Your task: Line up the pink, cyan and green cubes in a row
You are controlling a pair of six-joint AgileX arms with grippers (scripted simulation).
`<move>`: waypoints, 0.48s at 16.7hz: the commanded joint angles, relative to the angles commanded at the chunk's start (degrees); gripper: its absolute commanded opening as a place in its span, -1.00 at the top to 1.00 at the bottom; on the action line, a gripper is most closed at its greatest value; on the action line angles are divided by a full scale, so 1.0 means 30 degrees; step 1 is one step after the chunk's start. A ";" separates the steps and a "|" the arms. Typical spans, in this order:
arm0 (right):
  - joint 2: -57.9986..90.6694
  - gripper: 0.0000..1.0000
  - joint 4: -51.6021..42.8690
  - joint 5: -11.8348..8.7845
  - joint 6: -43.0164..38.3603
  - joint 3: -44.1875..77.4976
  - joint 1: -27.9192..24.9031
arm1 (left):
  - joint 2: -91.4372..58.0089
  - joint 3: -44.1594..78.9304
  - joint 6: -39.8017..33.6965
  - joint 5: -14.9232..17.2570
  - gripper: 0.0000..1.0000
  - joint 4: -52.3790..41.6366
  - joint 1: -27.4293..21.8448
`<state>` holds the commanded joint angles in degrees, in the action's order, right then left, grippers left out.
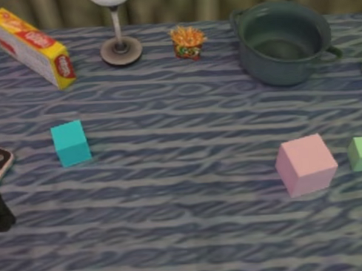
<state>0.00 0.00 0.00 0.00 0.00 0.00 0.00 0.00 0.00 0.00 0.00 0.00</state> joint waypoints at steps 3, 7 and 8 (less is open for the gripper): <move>0.0191 -1.00 -0.0122 -0.0008 -0.0013 0.0187 -0.0017 | 0.0000 0.0000 0.0000 0.0000 -1.00 0.0000 0.0000; 0.2998 -1.00 -0.1813 -0.0038 -0.0178 0.2763 -0.0161 | 0.0000 0.0000 0.0000 0.0000 -1.00 0.0000 0.0000; 0.4207 -1.00 -0.2488 -0.0035 -0.0238 0.3764 -0.0202 | 0.0000 0.0000 0.0000 0.0000 -1.00 0.0000 0.0000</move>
<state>12.62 -7.47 -0.11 -0.71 11.29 -0.61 0.00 0.00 0.00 0.00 0.00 0.00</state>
